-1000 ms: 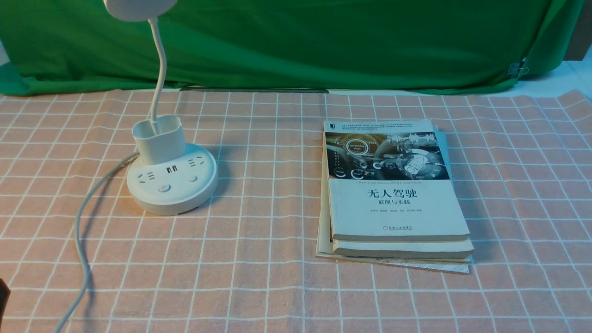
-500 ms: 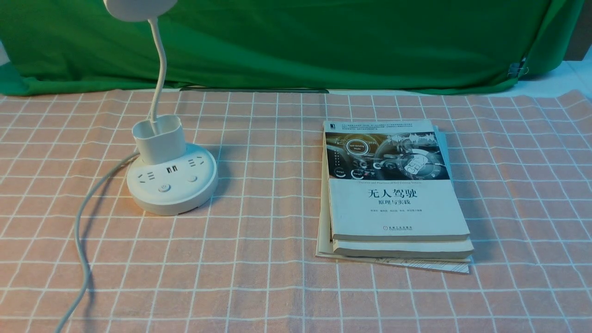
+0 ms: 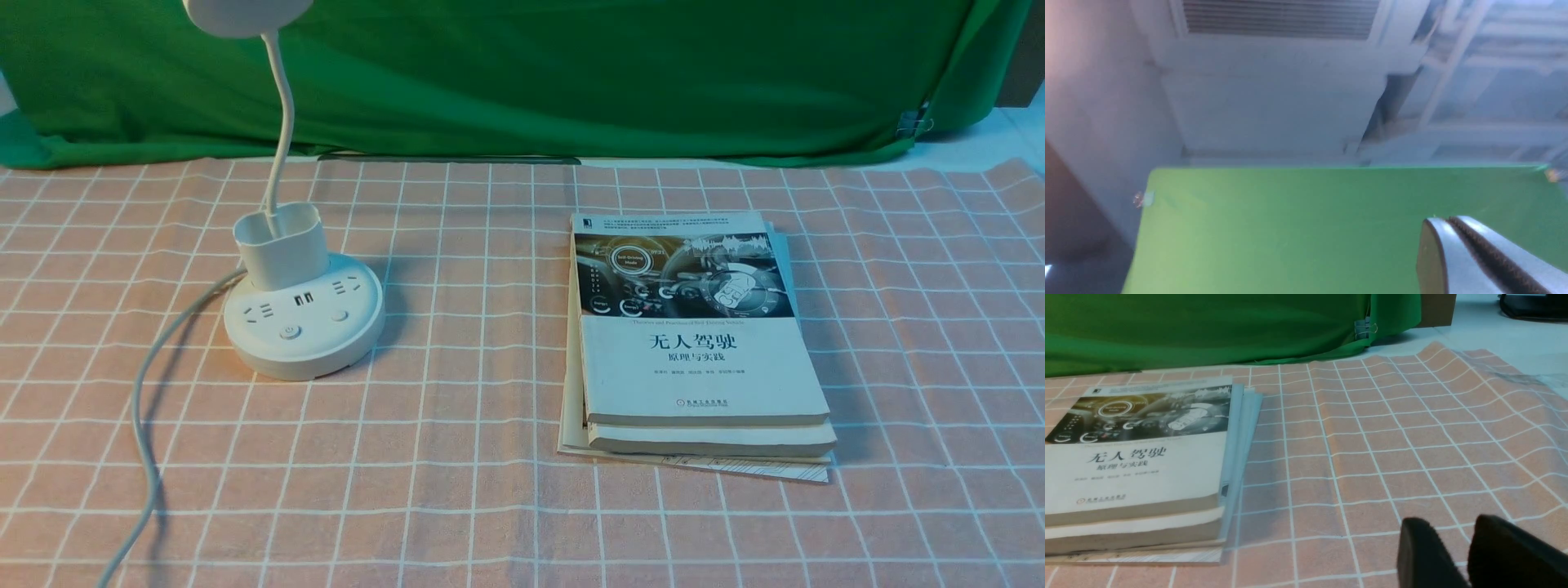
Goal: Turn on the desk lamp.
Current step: Use the left arm to press the button switch on the lamp holder
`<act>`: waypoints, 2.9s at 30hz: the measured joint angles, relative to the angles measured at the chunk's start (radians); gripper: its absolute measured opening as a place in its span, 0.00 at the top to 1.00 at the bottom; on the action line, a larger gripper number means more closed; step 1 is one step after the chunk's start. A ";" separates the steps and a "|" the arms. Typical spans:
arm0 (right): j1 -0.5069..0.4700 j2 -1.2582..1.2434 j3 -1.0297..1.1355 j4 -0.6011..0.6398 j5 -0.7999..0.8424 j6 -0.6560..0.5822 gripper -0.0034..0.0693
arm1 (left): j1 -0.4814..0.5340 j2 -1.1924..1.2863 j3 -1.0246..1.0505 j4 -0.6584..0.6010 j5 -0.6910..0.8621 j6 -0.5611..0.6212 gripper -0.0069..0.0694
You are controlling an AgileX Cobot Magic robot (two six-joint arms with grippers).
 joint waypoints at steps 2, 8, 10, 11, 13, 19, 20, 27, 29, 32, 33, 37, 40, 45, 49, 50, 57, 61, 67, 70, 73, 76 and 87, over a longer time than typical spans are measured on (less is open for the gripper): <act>0.000 0.000 0.000 0.000 0.000 0.000 0.62 | 0.000 0.064 -0.109 0.000 0.212 -0.001 0.88; 0.000 0.000 0.000 0.000 0.000 0.000 0.62 | 0.000 0.357 -0.183 -0.052 0.563 -0.028 0.88; 0.000 0.000 0.000 0.000 0.000 0.000 0.62 | 0.000 0.481 -0.179 -0.127 0.581 -0.077 0.88; 0.000 0.000 0.000 0.000 0.000 0.000 0.62 | 0.000 0.540 -0.179 -0.181 0.583 -0.107 0.88; 0.000 0.000 0.000 0.000 0.000 0.000 0.62 | 0.000 0.639 -0.188 -0.274 0.594 -0.137 0.88; 0.000 0.000 0.000 0.000 0.000 0.000 0.62 | -0.025 0.943 -0.332 -0.414 0.813 -0.076 0.88; 0.000 0.000 0.000 0.000 0.000 0.000 0.62 | -0.037 0.999 -0.371 -0.434 0.866 -0.043 0.88; 0.000 0.000 0.000 0.000 0.000 0.000 0.62 | -0.138 1.361 -0.639 -0.460 1.068 0.101 0.88; 0.000 0.000 0.000 0.000 0.000 0.000 0.62 | -0.166 1.452 -0.717 -0.399 1.083 0.091 0.88; 0.000 0.000 0.000 0.000 0.000 0.000 0.62 | -0.197 1.556 -0.788 -0.321 1.090 0.044 0.88; 0.000 0.000 0.000 0.000 0.000 0.000 0.62 | -0.214 1.617 -0.835 -0.261 1.096 0.011 0.88; 0.000 0.000 0.000 0.000 0.000 0.000 0.62 | -0.238 1.770 -0.959 -0.118 1.124 -0.088 0.88; 0.000 0.000 0.000 0.000 0.000 0.000 0.62 | -0.239 1.838 -1.010 -0.087 1.129 -0.108 0.88; 0.000 0.000 0.000 0.000 0.000 0.000 0.62 | -0.239 1.893 -1.036 -0.071 1.089 -0.112 0.88; 0.000 0.000 0.000 0.000 0.000 0.000 0.62 | -0.239 1.909 -1.037 -0.071 1.067 -0.112 0.88; 0.000 0.000 0.000 0.000 0.000 0.000 0.62 | -0.239 1.911 -1.037 -0.071 1.063 -0.113 0.88; 0.000 0.000 0.000 0.000 0.000 0.000 0.62 | -0.239 1.915 -1.042 -0.071 1.071 -0.113 0.88; 0.000 0.000 0.000 0.000 0.000 0.000 0.62 | -0.239 1.915 -1.042 -0.068 1.074 -0.113 0.88; 0.000 0.000 0.000 0.000 0.000 0.000 0.62 | -0.240 1.915 -1.042 -0.024 1.081 -0.119 0.88; 0.000 0.000 0.000 0.000 0.000 0.000 0.62 | -0.240 1.915 -1.042 -0.025 1.085 -0.124 0.88; 0.000 0.000 0.000 0.000 0.000 0.000 0.62 | -0.240 1.915 -1.042 -0.035 1.085 -0.126 0.88; 0.000 0.000 0.000 0.000 0.000 0.000 0.62 | -0.240 1.915 -1.042 -0.054 1.085 -0.126 0.88; 0.000 0.000 0.000 0.000 0.000 0.000 0.62 | -0.240 1.915 -1.042 -0.072 1.088 -0.127 0.88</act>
